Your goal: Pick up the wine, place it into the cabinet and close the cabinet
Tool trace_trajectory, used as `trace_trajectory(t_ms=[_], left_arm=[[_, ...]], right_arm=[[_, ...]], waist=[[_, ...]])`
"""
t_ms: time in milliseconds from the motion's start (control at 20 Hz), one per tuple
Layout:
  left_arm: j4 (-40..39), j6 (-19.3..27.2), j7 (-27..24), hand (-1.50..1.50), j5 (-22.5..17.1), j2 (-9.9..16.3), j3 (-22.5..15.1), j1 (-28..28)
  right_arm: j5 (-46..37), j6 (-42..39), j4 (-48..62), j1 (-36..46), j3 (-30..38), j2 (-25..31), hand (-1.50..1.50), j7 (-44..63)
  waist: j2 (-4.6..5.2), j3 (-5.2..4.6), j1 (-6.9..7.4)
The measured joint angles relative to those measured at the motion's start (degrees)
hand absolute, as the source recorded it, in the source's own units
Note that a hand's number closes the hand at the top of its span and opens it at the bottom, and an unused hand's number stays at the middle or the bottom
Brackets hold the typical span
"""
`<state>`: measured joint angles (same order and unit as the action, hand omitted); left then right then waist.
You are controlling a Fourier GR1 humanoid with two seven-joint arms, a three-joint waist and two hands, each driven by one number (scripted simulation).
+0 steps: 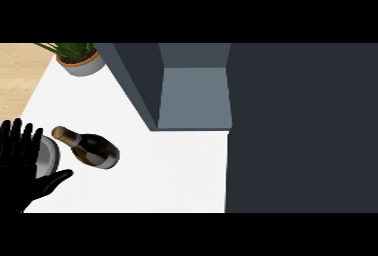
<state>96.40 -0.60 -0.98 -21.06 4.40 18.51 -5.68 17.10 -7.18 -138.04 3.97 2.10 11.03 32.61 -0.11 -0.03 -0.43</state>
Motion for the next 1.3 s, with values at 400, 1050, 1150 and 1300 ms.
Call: trace_trajectory(t_ms=[400, 1050, 1150, 1300], left_arm=[[-7.56, -2.57, -5.51, -1.5, 1.33, -0.26, -0.37, 0.79], [-20.75, -6.02, -13.81, -1.5, 1.85, 0.05, -0.05, 5.12], [-22.92, -6.47, -14.95, -1.5, 1.79, 0.44, 0.25, 6.19], [-25.8, -6.94, -16.71, -1.5, 2.12, 0.64, 0.27, 6.91]], right_arm=[[-0.11, 0.7, -0.21, 0.41, -0.74, -0.66, -1.5, 0.62], [0.14, -0.24, 0.01, 1.54, 0.89, 0.02, -1.5, 1.41], [0.08, 0.14, -0.02, 1.38, -0.03, -0.66, -1.5, 1.49], [-0.02, 0.27, 0.05, 1.53, -0.3, -0.93, -1.5, 1.41]], waist=[[-0.02, -0.01, -0.07], [0.01, 0.0, -0.05], [0.01, 0.0, -0.07], [0.02, 0.0, -0.04]])
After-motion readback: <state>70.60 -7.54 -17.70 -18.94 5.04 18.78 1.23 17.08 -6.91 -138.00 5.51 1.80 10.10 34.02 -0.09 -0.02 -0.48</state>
